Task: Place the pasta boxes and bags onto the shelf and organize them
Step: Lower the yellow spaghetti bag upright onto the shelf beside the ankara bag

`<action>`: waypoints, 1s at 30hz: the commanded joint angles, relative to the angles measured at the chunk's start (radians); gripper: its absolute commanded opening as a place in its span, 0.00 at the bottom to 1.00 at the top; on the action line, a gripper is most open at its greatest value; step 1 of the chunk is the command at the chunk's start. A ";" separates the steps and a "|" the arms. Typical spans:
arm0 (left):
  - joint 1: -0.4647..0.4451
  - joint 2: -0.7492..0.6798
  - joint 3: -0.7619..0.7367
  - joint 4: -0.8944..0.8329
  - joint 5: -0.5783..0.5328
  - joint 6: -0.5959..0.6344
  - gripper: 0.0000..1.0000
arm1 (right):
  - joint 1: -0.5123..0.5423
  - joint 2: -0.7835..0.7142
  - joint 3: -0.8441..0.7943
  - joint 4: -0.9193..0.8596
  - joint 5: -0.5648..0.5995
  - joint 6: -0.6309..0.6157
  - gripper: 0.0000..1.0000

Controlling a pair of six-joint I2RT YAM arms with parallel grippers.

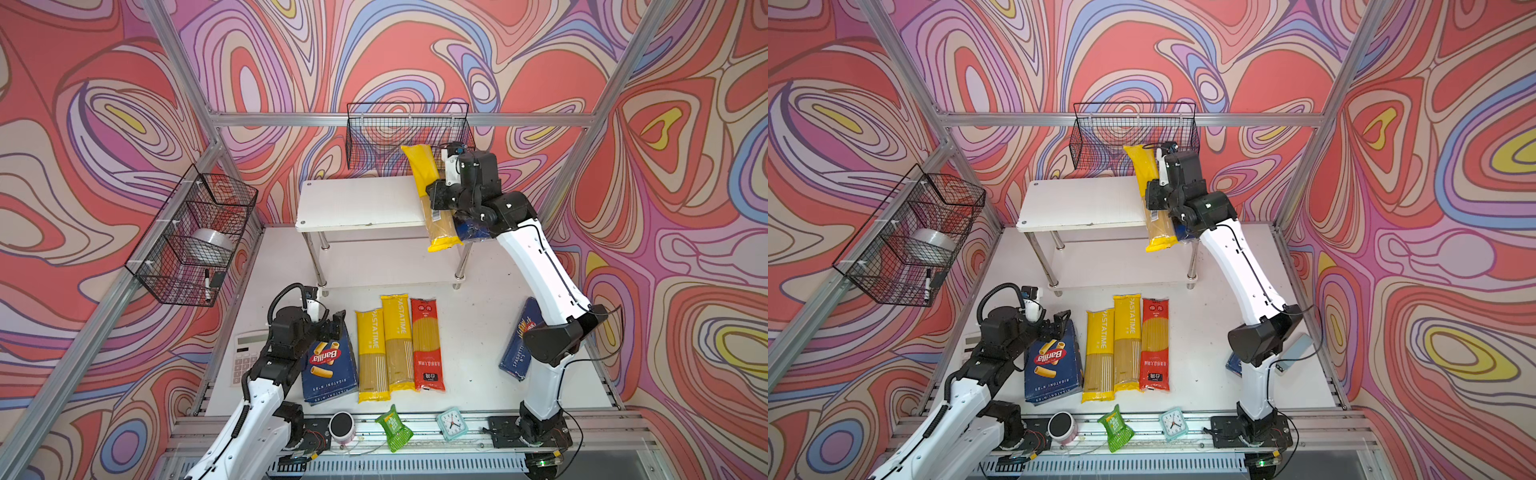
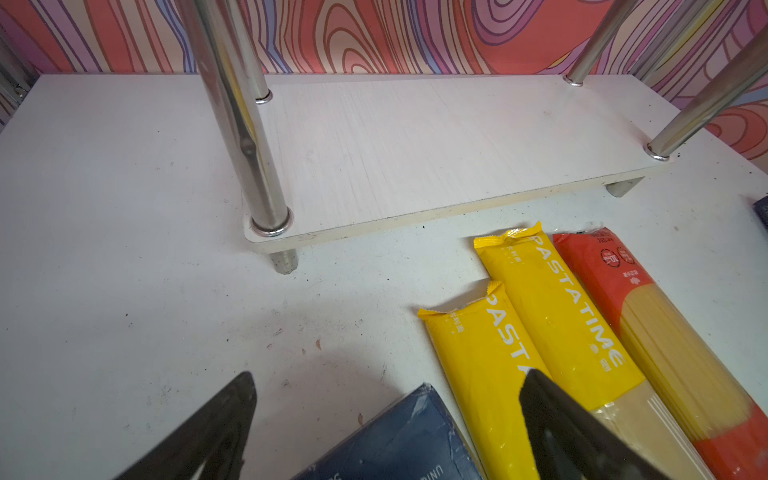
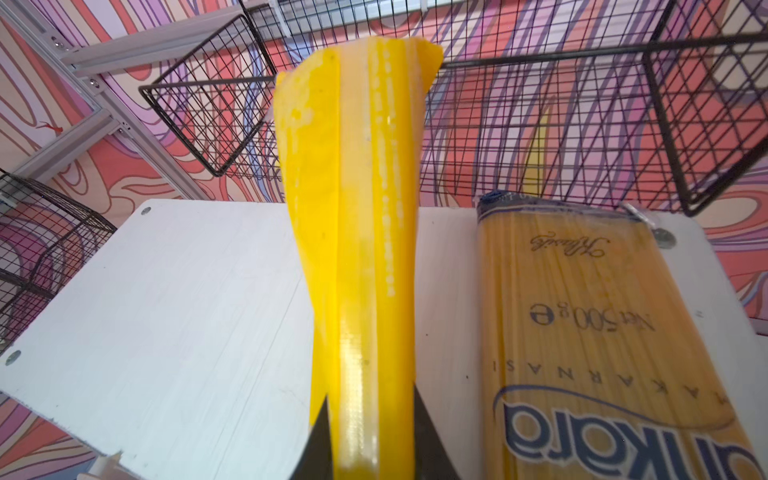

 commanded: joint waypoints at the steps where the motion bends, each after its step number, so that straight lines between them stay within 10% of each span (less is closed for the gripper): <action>1: -0.004 0.009 0.000 0.014 0.015 0.015 1.00 | -0.011 -0.011 -0.027 -0.054 0.024 -0.012 0.09; 30: -0.004 0.000 -0.003 0.014 0.015 0.015 1.00 | 0.045 0.066 0.266 -0.402 0.039 -0.017 0.00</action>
